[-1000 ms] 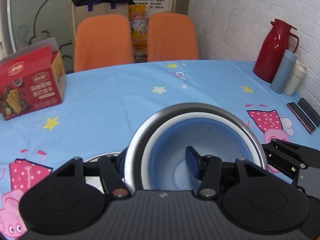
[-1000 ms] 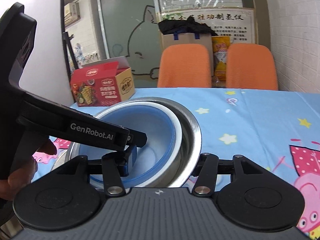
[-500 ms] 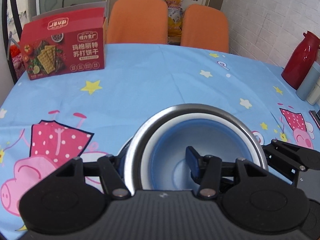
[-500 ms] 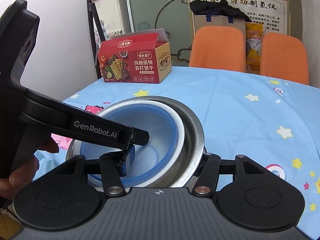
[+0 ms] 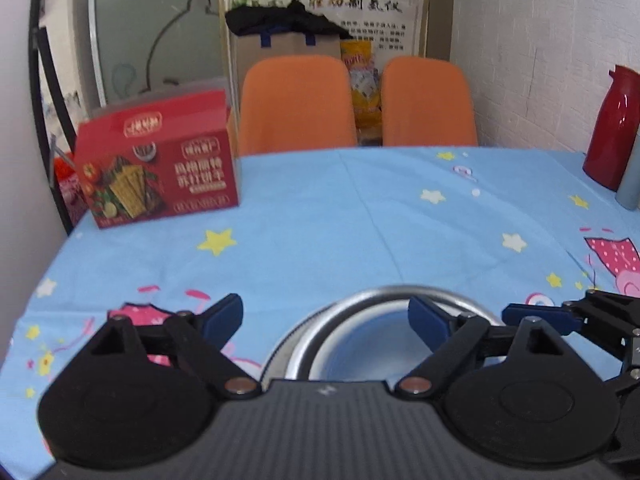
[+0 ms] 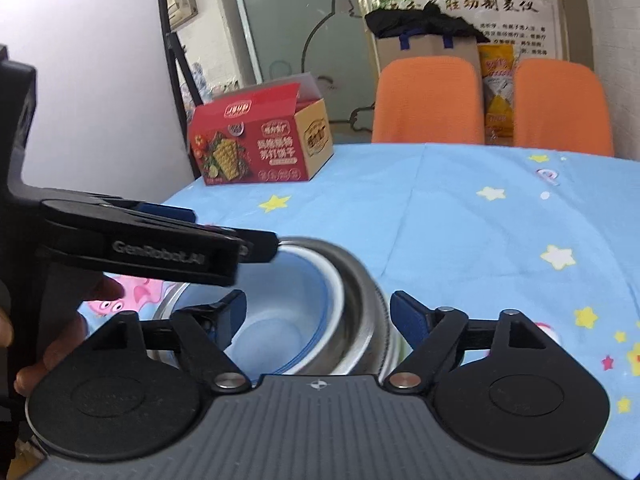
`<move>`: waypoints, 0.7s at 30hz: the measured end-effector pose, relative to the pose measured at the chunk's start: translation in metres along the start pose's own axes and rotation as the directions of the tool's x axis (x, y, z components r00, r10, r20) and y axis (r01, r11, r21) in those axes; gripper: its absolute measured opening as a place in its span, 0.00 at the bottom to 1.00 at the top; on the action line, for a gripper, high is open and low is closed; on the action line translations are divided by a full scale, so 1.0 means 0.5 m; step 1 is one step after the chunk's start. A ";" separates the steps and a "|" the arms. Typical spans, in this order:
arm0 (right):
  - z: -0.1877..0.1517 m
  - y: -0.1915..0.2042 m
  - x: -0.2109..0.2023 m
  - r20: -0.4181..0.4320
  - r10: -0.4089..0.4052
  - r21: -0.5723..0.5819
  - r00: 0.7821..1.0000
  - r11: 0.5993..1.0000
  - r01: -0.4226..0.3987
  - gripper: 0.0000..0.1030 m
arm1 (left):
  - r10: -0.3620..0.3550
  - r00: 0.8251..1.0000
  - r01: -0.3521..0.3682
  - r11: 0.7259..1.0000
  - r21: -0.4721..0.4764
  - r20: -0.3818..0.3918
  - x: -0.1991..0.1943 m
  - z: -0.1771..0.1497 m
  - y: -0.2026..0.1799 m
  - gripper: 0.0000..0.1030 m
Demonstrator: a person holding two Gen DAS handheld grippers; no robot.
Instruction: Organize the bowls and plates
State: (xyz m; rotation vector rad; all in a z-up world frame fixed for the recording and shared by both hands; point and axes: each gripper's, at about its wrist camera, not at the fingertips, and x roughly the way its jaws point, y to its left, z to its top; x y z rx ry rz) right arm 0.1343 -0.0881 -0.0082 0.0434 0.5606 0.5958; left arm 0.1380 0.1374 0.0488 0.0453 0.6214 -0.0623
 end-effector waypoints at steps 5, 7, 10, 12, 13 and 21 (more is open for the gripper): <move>0.003 -0.029 -0.034 0.047 -0.041 0.057 0.998 0.998 0.038 1.00 | -0.008 0.998 0.008 1.000 0.001 0.066 -0.053 0.015 -0.027 0.91; -0.003 -0.032 -0.038 0.042 -0.046 0.063 0.998 0.997 0.043 1.00 | -0.014 0.997 0.013 1.000 0.014 0.074 -0.064 0.011 -0.049 0.91; -0.014 -0.032 -0.049 0.041 -0.053 0.057 0.998 0.997 0.051 1.00 | -0.030 0.997 0.029 0.999 0.015 0.077 -0.075 -0.001 -0.080 0.91; -0.021 -0.035 -0.058 0.043 -0.062 0.051 0.997 0.997 0.060 1.00 | -0.043 0.997 0.043 0.999 0.009 0.068 -0.079 -0.010 -0.100 0.91; -0.024 -0.038 -0.063 0.044 -0.070 0.050 0.997 0.996 0.067 1.00 | -0.048 0.997 0.048 0.999 0.007 0.062 -0.079 -0.014 -0.108 0.91; -0.051 -0.087 -0.106 0.055 -0.134 0.109 0.989 0.986 0.128 1.00 | -0.035 0.998 0.033 0.999 0.024 0.059 -0.098 -0.035 -0.162 0.91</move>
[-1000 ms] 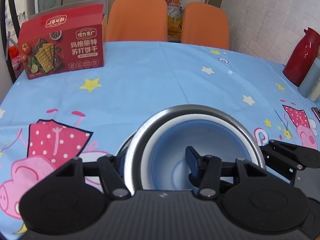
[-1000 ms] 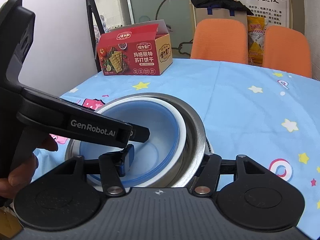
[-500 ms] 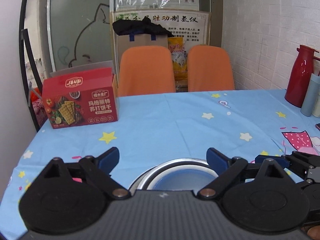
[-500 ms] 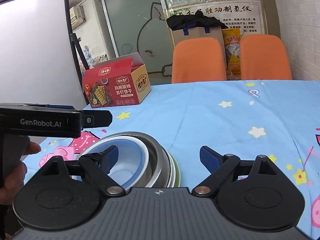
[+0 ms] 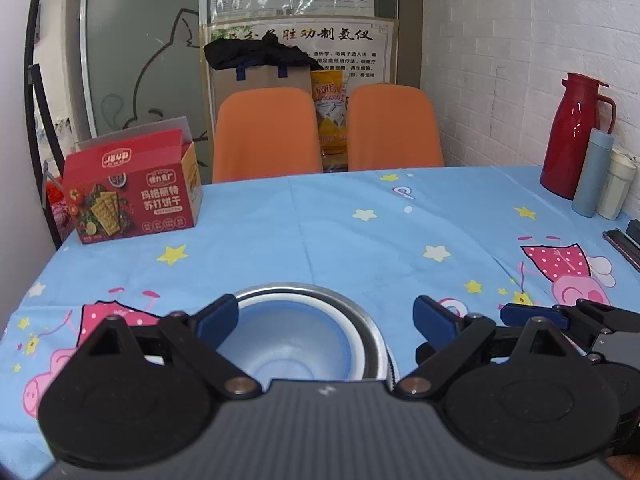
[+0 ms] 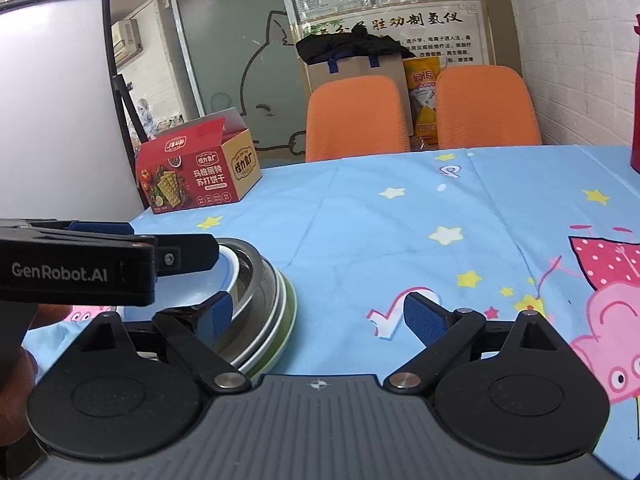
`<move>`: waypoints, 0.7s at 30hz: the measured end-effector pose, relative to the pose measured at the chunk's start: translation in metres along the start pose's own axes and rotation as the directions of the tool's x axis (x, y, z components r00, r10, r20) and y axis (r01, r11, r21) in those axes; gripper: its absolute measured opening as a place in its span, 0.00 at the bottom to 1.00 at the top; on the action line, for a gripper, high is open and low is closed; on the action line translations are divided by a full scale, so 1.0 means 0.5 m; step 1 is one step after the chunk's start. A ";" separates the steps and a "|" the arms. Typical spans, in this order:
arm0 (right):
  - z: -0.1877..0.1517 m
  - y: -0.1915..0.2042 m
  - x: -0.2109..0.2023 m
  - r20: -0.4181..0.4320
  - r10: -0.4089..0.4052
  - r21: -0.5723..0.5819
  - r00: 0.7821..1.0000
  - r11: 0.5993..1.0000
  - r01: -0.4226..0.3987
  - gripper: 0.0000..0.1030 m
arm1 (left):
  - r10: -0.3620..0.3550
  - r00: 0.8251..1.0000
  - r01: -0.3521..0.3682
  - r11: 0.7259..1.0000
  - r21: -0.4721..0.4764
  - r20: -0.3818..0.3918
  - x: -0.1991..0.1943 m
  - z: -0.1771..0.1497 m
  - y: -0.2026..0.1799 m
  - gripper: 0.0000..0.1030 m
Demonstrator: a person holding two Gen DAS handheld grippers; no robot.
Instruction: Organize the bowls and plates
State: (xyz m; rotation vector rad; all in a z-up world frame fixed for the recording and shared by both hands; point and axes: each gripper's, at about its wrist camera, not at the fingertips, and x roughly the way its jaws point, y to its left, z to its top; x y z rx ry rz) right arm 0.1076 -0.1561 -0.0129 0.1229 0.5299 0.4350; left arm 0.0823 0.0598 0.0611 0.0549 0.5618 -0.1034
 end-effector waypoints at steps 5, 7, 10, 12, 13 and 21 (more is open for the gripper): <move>-0.014 -0.015 -0.022 0.008 -0.011 0.013 1.000 1.000 0.011 1.00 | 0.018 1.000 -0.018 1.000 0.006 -0.008 -0.006 -0.007 -0.024 0.91; -0.020 -0.017 -0.030 0.009 -0.013 0.011 1.000 1.000 0.013 1.00 | 0.038 0.999 -0.038 0.999 0.012 -0.007 -0.010 -0.013 -0.034 0.91; -0.029 -0.019 -0.043 0.011 -0.011 0.010 1.000 1.000 0.010 1.00 | 0.049 0.999 -0.049 0.999 0.018 0.000 -0.023 -0.025 -0.048 0.91; -0.034 -0.018 -0.054 0.014 -0.011 0.008 1.000 1.000 0.011 1.00 | 0.052 0.999 -0.052 0.998 0.025 0.009 -0.034 -0.033 -0.055 0.91; -0.036 -0.018 -0.059 0.018 -0.011 0.006 1.000 1.000 0.011 1.00 | 0.054 0.998 -0.054 0.998 0.028 0.013 -0.040 -0.035 -0.059 0.91; -0.051 -0.028 -0.112 0.060 -0.045 0.013 0.997 0.999 0.044 1.00 | 0.043 0.998 -0.044 0.999 0.016 0.036 -0.079 -0.049 -0.073 0.91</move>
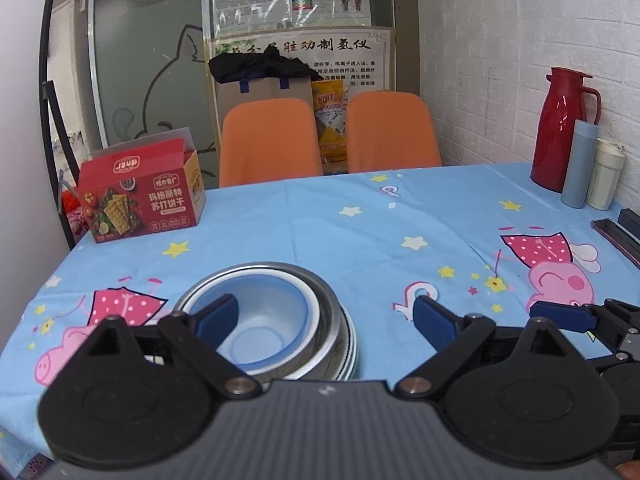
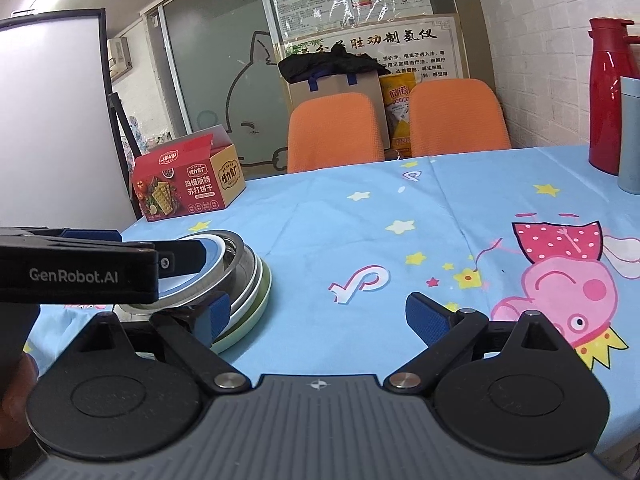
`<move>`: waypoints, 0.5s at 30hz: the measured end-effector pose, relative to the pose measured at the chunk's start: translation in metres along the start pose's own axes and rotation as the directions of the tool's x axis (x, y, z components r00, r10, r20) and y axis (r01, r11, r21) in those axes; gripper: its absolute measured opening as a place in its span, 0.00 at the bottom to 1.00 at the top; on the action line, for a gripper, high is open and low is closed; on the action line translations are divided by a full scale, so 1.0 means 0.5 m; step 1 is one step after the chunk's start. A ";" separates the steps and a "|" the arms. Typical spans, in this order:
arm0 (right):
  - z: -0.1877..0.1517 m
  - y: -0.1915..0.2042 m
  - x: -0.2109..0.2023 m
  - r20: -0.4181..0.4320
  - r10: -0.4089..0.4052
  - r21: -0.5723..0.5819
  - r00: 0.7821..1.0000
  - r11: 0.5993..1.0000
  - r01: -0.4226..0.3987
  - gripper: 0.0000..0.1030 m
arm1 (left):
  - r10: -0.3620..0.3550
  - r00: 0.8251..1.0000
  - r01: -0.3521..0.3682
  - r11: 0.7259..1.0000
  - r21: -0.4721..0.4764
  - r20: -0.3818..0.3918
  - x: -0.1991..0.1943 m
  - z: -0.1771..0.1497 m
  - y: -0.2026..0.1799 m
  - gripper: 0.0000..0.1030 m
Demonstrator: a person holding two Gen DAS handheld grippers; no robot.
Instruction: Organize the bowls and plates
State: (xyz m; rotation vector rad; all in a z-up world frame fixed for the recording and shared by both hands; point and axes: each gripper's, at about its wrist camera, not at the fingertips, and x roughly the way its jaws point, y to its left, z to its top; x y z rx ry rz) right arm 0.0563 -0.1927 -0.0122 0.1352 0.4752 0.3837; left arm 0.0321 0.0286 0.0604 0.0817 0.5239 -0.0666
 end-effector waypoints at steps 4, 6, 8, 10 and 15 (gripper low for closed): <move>-0.007 -0.003 -0.019 0.014 -0.020 -0.002 1.000 1.000 0.021 1.00 | -0.002 1.000 0.002 1.000 -0.007 -0.004 -0.011 -0.011 -0.002 0.91; -0.010 -0.001 -0.021 0.012 -0.041 -0.009 0.999 0.999 0.041 1.00 | -0.006 1.000 0.006 1.000 -0.010 -0.012 -0.013 -0.017 -0.003 0.91; -0.013 -0.001 -0.022 0.006 -0.052 -0.011 0.999 0.999 0.052 1.00 | -0.007 1.000 0.007 1.000 -0.011 -0.017 -0.015 -0.023 -0.004 0.91; -0.017 0.001 -0.020 -0.003 -0.062 -0.017 0.998 0.998 0.061 1.00 | -0.003 1.000 0.003 1.000 -0.012 -0.020 -0.017 -0.029 -0.006 0.91; -0.028 0.010 -0.014 -0.030 -0.067 -0.042 0.997 0.997 0.066 1.00 | 0.001 0.999 -0.002 1.000 -0.027 -0.040 -0.013 -0.045 -0.003 0.91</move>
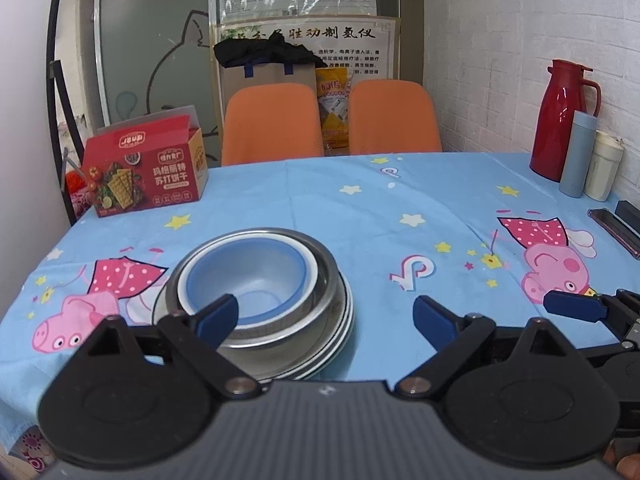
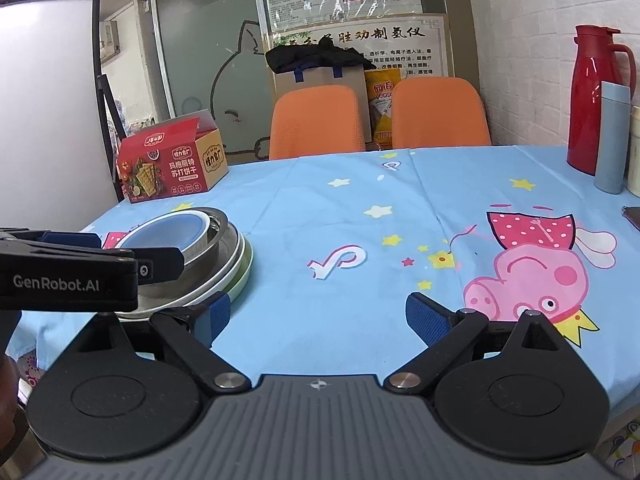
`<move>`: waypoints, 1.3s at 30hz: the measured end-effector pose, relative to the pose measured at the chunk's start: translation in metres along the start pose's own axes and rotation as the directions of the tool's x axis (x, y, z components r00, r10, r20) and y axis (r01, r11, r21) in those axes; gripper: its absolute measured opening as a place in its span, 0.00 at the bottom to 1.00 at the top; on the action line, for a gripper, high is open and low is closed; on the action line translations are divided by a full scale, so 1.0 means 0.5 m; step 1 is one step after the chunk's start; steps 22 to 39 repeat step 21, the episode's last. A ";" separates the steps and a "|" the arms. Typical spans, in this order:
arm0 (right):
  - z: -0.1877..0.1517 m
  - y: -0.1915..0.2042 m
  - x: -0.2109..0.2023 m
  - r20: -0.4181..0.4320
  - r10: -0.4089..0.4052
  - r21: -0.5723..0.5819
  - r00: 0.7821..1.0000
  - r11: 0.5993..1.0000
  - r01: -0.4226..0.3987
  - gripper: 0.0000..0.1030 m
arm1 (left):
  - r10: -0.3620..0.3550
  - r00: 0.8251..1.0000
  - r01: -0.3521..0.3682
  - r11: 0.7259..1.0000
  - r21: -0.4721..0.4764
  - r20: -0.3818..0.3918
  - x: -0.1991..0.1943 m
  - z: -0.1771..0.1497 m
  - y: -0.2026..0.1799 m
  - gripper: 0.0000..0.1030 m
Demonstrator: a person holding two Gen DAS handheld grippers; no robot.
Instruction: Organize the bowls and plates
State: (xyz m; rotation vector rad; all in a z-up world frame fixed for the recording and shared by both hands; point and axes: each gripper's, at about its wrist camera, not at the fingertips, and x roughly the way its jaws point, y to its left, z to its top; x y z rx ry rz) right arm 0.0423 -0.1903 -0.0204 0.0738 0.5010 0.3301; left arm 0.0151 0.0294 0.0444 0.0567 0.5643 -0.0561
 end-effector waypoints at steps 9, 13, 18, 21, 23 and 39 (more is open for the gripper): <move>-0.026 0.014 0.008 -0.048 0.015 -0.019 0.999 1.000 -0.016 1.00 | -0.002 1.000 0.002 1.000 -0.009 -0.010 0.008 -0.036 0.001 0.91; -0.025 0.019 0.007 -0.053 0.015 -0.026 0.998 1.000 -0.016 1.00 | -0.017 1.000 0.017 1.000 -0.007 0.001 0.001 -0.036 0.003 0.91; -0.019 0.029 -0.003 -0.030 0.015 -0.045 0.999 0.999 -0.017 1.00 | -0.011 1.000 0.011 0.999 -0.031 0.002 -0.002 -0.028 0.013 0.91; -0.020 0.032 0.001 -0.040 0.015 -0.050 0.999 0.999 -0.017 1.00 | -0.014 1.000 0.013 0.999 -0.044 -0.017 0.004 -0.031 0.016 0.91; -0.020 0.032 0.001 -0.040 0.015 -0.050 0.999 0.999 -0.017 1.00 | -0.014 1.000 0.013 0.999 -0.044 -0.017 0.004 -0.031 0.016 0.91; -0.020 0.032 0.001 -0.040 0.015 -0.050 0.999 0.999 -0.017 1.00 | -0.014 1.000 0.013 0.999 -0.044 -0.017 0.004 -0.031 0.016 0.91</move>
